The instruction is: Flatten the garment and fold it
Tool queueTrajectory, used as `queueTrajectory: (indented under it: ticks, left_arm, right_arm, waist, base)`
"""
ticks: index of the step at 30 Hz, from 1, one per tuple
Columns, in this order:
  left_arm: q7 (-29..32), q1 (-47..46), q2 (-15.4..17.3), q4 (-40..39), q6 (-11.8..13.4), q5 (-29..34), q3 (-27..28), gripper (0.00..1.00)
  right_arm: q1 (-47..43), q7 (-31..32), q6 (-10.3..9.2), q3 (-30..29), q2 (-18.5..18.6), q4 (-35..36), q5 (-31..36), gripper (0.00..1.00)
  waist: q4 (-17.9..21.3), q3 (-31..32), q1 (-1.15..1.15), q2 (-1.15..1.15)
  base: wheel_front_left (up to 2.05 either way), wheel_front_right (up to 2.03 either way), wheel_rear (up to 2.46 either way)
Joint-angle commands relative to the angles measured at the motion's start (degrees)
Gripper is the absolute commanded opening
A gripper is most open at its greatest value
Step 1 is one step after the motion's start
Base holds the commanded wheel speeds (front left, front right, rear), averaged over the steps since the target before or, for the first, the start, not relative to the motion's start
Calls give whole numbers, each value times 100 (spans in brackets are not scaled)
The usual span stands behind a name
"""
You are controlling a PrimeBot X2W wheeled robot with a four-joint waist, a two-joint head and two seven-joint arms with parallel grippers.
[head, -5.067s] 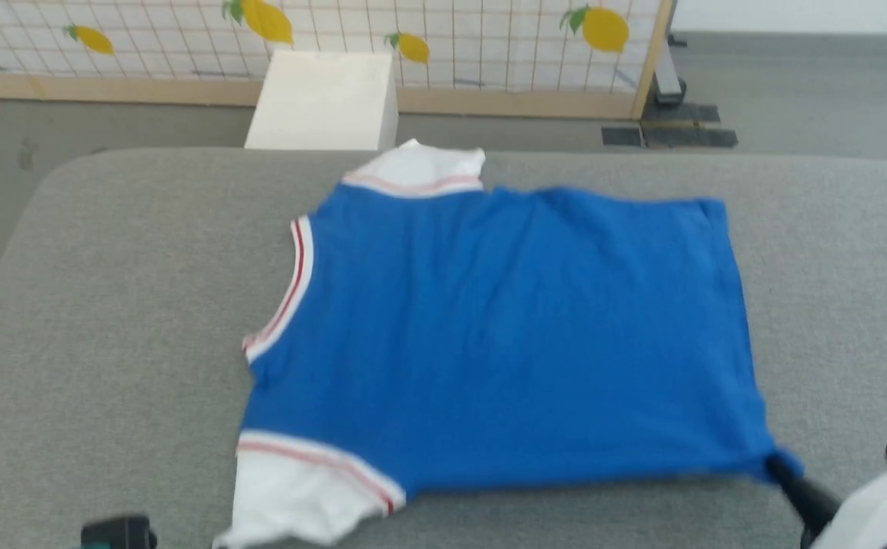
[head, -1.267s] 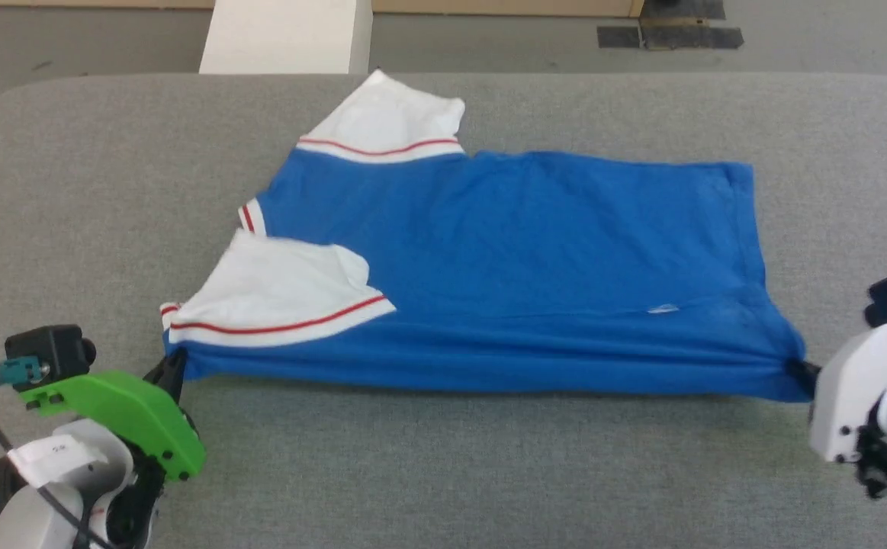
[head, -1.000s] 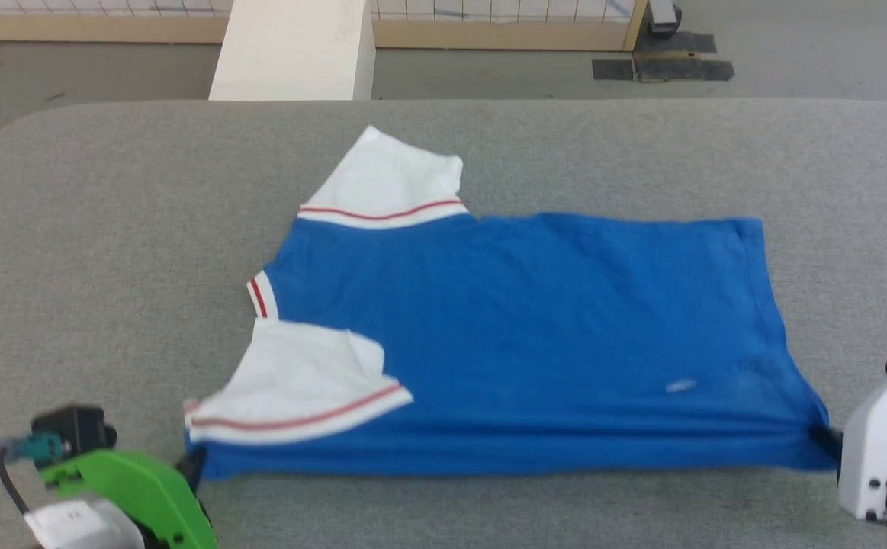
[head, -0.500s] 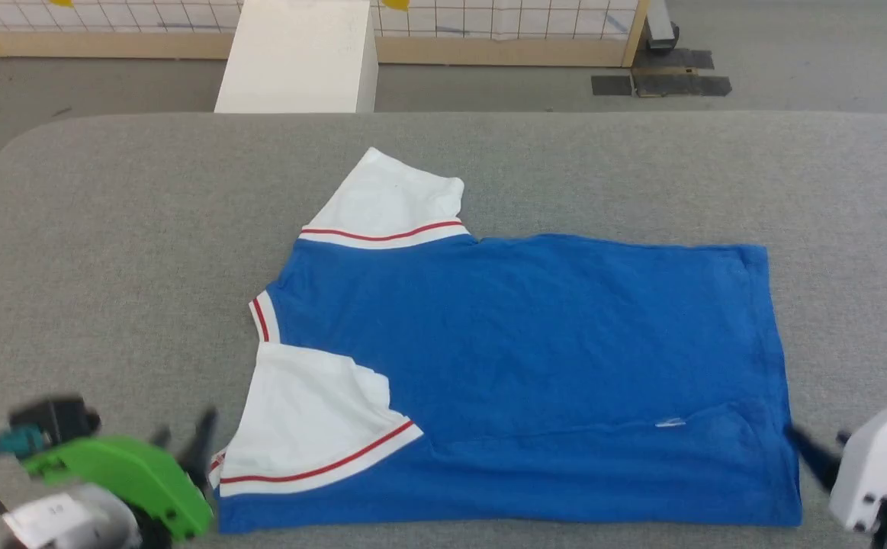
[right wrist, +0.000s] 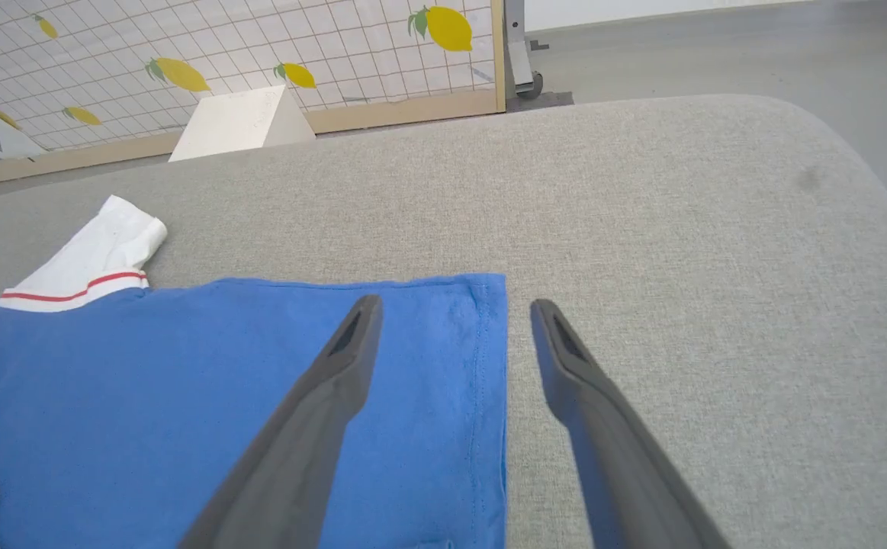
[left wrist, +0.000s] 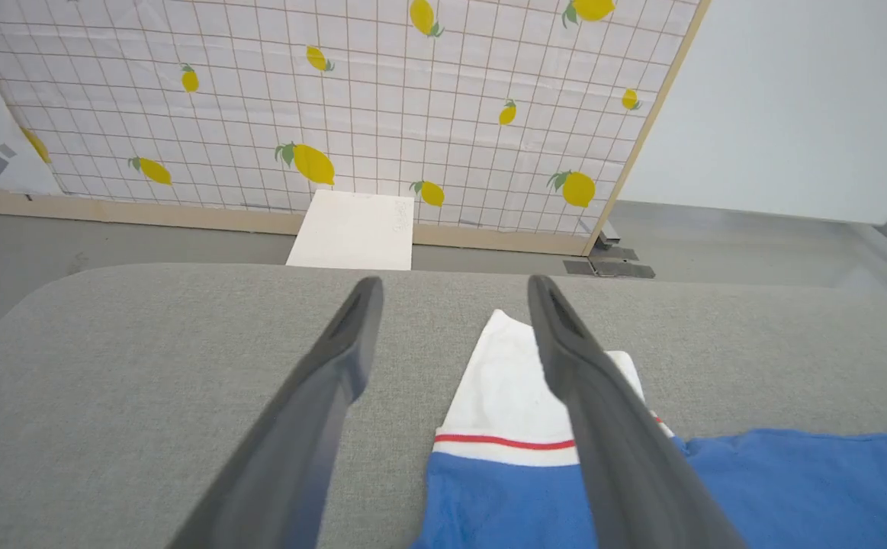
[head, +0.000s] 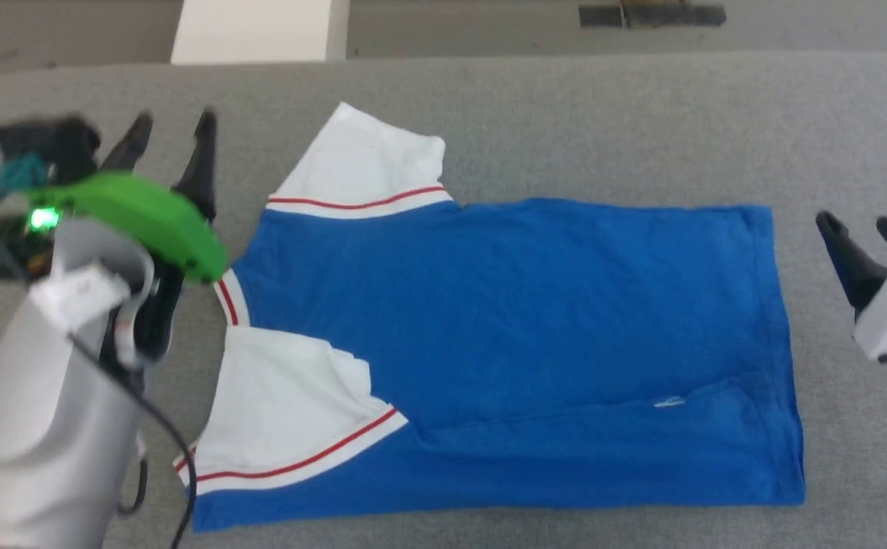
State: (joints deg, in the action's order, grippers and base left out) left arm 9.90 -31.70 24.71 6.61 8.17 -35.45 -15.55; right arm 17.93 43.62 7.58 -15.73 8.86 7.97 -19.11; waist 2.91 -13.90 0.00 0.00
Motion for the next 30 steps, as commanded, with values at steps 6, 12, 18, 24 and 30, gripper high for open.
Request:
queueTrajectory:
  ticks: [6,12,18,24,30]
  left_arm:
    - [468,-1677,-318,1393,-374,96,-362,100]
    - [1601,-2999,-400,2526,-602,131,-706,100]
    - [2978,-3766,-417,3090,-665,115,-1012,100]
    - [4181,-3746,-378,3339,-388,201,-1349,100]
    - [4155,-3390,-392,3082,-303,-71,-1173,0]
  right_arm:
    - [621,42,-9,273,5,10,40,100]
    - [868,23,-9,506,-19,0,54,100]
    - [898,-32,-9,538,-7,-11,46,100]
    - [912,-75,-9,459,37,42,9,100]
    - [933,-67,-9,365,90,61,3,100]
  waist:
    - [242,-1143,0,0]
    - [459,-1719,0,0]
    - [600,-2005,0,0]
    - [636,-2193,0,0]
    - [536,-2149,0,0]
  base:
    - [0,0,0]
    - [0,0,0]
    - [0,0,0]
    - [0,0,0]
    - [0,0,0]
